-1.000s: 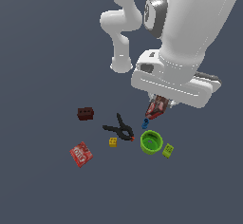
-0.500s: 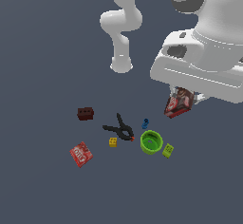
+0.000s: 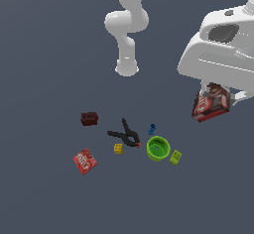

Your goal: Pick up a designated object from a clutter of objects.

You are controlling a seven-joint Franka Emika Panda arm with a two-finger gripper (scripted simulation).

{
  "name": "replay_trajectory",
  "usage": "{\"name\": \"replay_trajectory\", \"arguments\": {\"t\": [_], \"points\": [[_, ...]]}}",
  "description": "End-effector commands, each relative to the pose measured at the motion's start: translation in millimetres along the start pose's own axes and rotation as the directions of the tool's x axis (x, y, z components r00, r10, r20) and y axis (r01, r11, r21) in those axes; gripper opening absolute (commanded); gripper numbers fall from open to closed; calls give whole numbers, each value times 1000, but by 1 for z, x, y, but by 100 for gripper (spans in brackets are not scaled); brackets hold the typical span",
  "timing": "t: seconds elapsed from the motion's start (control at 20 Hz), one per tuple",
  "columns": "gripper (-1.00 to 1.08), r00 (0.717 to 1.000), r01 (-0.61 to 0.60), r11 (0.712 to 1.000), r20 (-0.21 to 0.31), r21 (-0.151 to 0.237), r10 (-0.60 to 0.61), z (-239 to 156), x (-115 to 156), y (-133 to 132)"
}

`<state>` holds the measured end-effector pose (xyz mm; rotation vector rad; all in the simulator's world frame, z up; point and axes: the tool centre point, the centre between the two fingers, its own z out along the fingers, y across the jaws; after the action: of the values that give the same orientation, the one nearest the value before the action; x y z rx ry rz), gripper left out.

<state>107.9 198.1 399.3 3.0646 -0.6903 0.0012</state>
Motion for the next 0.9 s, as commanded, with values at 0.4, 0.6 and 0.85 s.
{"name": "replay_trajectory", "arguments": {"t": [0.4,0.6,0.85], "points": [[-100,1000,0,1000,1,0,0,-30,5,-28],[-100,1000,0,1000,1,0,0,-39,6,-36],[-100,1000,0,1000,1,0,0,-45,8,-43]]}}
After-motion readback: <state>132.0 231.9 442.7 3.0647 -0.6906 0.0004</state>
